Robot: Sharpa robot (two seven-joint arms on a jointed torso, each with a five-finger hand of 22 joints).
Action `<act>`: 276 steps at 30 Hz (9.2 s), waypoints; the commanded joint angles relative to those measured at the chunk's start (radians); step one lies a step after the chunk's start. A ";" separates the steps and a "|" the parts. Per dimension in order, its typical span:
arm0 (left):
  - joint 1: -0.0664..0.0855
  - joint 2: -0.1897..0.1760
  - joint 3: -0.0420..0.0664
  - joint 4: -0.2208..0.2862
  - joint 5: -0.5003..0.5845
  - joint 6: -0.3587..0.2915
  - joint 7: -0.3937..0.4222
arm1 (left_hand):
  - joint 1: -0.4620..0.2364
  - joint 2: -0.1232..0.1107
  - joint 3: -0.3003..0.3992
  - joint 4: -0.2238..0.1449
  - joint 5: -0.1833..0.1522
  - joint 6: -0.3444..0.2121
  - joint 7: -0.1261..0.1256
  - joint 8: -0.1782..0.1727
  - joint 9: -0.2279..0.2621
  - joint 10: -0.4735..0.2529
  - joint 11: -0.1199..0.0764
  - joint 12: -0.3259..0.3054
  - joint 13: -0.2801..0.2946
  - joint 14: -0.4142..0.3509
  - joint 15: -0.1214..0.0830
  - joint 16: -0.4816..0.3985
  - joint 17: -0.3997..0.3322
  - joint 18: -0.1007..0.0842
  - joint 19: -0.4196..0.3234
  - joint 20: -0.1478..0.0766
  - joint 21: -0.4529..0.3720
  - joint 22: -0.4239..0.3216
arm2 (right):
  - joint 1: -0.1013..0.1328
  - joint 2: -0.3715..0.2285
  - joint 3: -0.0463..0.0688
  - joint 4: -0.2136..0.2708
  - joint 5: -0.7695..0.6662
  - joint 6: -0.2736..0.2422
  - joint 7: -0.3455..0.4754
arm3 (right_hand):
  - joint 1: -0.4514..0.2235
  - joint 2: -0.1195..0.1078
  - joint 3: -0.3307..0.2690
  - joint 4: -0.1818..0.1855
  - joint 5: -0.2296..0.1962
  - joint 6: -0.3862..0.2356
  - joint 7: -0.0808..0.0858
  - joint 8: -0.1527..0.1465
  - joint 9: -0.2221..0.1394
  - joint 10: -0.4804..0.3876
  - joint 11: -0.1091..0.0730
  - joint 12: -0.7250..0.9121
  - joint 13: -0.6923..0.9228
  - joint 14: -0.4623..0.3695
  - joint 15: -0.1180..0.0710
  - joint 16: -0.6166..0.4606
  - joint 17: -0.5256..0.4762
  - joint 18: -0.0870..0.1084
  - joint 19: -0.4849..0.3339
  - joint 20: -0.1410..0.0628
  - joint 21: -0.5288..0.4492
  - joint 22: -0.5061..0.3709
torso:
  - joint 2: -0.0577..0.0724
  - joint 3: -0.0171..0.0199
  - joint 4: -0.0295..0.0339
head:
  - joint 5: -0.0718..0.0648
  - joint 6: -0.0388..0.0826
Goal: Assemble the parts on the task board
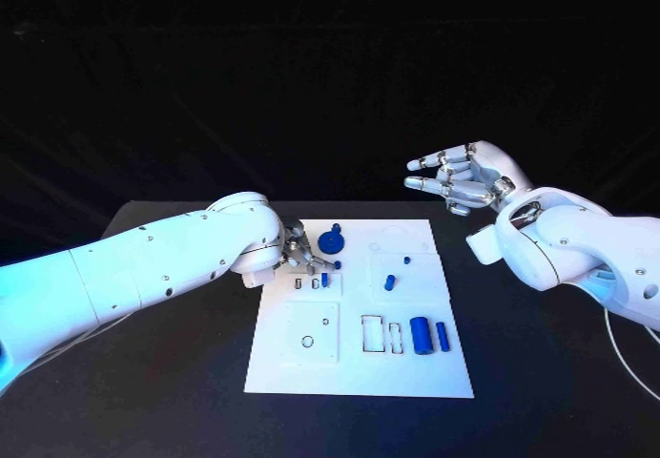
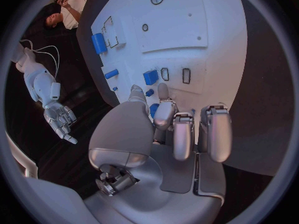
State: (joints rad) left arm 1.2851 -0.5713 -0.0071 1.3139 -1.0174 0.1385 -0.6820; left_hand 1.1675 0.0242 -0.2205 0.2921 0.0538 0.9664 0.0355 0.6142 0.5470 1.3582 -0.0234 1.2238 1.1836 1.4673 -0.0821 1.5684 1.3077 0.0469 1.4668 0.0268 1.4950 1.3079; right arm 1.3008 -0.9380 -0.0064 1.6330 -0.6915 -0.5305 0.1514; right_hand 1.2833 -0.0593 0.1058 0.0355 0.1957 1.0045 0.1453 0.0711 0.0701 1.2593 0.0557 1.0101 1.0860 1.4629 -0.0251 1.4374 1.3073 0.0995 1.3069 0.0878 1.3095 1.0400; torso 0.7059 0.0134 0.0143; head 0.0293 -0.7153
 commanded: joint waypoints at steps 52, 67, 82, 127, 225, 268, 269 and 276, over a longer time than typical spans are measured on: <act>-0.004 0.065 -0.003 -0.070 0.008 0.125 0.029 | 0.132 0.068 0.045 -0.028 -0.005 -0.037 -0.002 0.038 0.069 0.002 -0.012 0.006 0.005 0.103 -0.012 0.002 0.263 -0.020 0.057 -0.011 0.001 0.160 | -0.001 0.024 -0.001 -0.017 -0.006 0.030 -0.006 | 0.002 0.016 -0.014 0.000 0.013 -0.006 -0.002 0.003 0.000 -0.018 -0.001 -0.020 -0.018 0.051 0.005 -0.019 0.018 0.012 -0.018 -0.002 -0.018 -0.024 | 0.000 0.0019 0.0026 | -0.006 -0.015; -0.006 0.046 -0.003 -0.063 0.077 0.101 0.038 | 0.339 0.059 0.353 -0.090 0.003 -0.068 -0.004 0.003 0.085 -0.008 -0.011 -0.019 -0.009 0.103 -0.015 0.002 0.263 -0.018 0.054 -0.016 -0.005 0.157 | -0.002 0.027 -0.002 -0.021 -0.005 0.035 -0.007 | 0.004 0.018 -0.014 -0.001 0.016 -0.006 -0.003 0.004 0.000 -0.019 -0.001 -0.022 -0.020 0.051 0.004 -0.020 0.017 0.012 -0.019 -0.002 -0.020 -0.027 | 0.001 0.0017 0.0015 | -0.004 -0.023; -0.007 -0.015 -0.003 -0.002 0.088 -0.013 0.046 | 0.219 -0.135 0.777 -0.081 0.002 -0.062 -0.002 0.016 0.149 0.005 -0.014 -0.019 -0.009 0.103 -0.014 0.002 0.263 -0.018 0.054 -0.011 -0.011 0.159 | -0.003 0.034 -0.004 -0.032 0.000 0.040 -0.005 | 0.003 0.018 -0.016 0.000 0.017 -0.006 -0.002 0.004 0.000 -0.021 -0.001 -0.025 -0.023 0.051 0.005 -0.021 0.016 0.013 -0.021 -0.002 -0.024 -0.032 | 0.000 0.0033 0.0042 | 0.003 -0.028; -0.026 -0.023 -0.005 0.008 -0.018 0.067 0.009 | 0.180 -0.176 0.863 -0.124 0.001 -0.058 -0.002 0.016 0.166 0.008 -0.014 -0.021 -0.012 0.103 -0.012 0.002 0.263 -0.016 0.053 -0.012 -0.016 0.157 | -0.006 0.037 -0.006 -0.037 0.004 0.052 -0.004 | -0.001 0.019 -0.019 0.003 0.017 -0.007 -0.002 0.004 0.000 -0.021 0.000 -0.026 -0.025 0.051 0.005 -0.023 0.015 0.013 -0.022 -0.002 -0.026 -0.036 | 0.001 0.0013 0.0017 | 0.013 -0.039; -0.037 -0.016 -0.006 0.020 -0.041 0.049 0.012 | 0.055 -0.206 0.881 -0.119 0.037 -0.018 -0.016 0.029 0.185 0.031 -0.024 -0.006 0.000 0.103 -0.017 0.002 0.263 -0.021 0.062 -0.016 -0.001 0.177 | -0.009 0.040 -0.007 -0.039 0.005 0.076 -0.005 | -0.005 0.019 -0.027 0.006 0.017 -0.008 -0.002 0.004 0.000 -0.023 0.000 -0.030 -0.030 0.052 0.005 -0.024 0.015 0.015 -0.026 -0.002 -0.033 -0.045 | 0.001 0.0037 0.0008 | 0.016 -0.058; -0.034 0.014 -0.006 -0.028 -0.039 0.045 0.000 | -0.132 -0.182 0.443 -0.004 0.033 0.036 -0.026 0.002 0.192 0.047 -0.032 0.013 0.020 0.103 -0.027 0.002 0.263 -0.027 0.073 -0.025 0.014 0.202 | -0.009 0.033 -0.007 -0.027 0.006 0.081 -0.008 | -0.012 0.020 -0.035 0.011 0.018 -0.011 -0.001 0.003 -0.001 -0.032 0.000 -0.043 -0.043 0.051 0.005 -0.030 0.009 0.018 -0.034 -0.002 -0.045 -0.064 | 0.001 0.0015 0.0004 | 0.011 -0.058; -0.034 0.012 -0.006 -0.026 -0.039 0.041 0.001 | -0.132 -0.180 0.433 -0.004 0.033 0.036 -0.026 0.002 0.193 0.047 -0.032 0.013 0.020 0.103 -0.027 0.002 0.263 -0.027 0.073 -0.025 0.014 0.202 | -0.009 0.033 -0.007 -0.027 0.006 0.081 -0.008 | -0.012 0.020 -0.035 0.011 0.018 -0.011 -0.001 0.003 -0.001 -0.032 0.000 -0.043 -0.043 0.051 0.005 -0.030 0.009 0.018 -0.034 -0.002 -0.045 -0.064 | 0.001 0.0019 0.0005 | 0.011 -0.059; -0.028 -0.016 0.010 0.009 -0.038 0.017 0.007 | -0.141 -0.153 0.326 -0.001 0.026 0.037 -0.027 -0.002 0.197 0.048 -0.033 0.014 0.022 0.103 -0.027 0.002 0.263 -0.027 0.073 -0.026 0.013 0.203 | -0.009 0.033 -0.007 -0.031 0.007 0.081 -0.008 | -0.012 0.020 -0.035 0.011 0.018 -0.011 -0.001 0.003 -0.001 -0.032 0.000 -0.043 -0.043 0.051 0.005 -0.030 0.009 0.018 -0.034 -0.002 -0.045 -0.064 | 0.000 0.0022 0.0030 | 0.003 -0.054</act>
State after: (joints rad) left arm 1.2524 -0.5853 -0.0005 1.3135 -1.0632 0.1728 -0.6814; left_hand 1.0233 -0.1391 0.1186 0.2906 0.0848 0.9987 0.0067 0.6113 0.7421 1.3999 -0.0541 1.2355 1.2044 1.4655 -0.1016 1.5684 1.3079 0.0314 1.4669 0.0054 1.5066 1.3074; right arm 1.2924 -0.9059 -0.0139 1.6024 -0.6827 -0.4643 0.1416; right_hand 1.2754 -0.0435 0.0745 0.0457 0.2073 1.0010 0.1418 0.0712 0.0703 1.2327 0.0558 0.9742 1.0442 1.4629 -0.0251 1.4123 1.3080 0.0994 1.2801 0.0861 1.2697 0.9769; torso 0.7067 0.0148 0.0158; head 0.0360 -0.7726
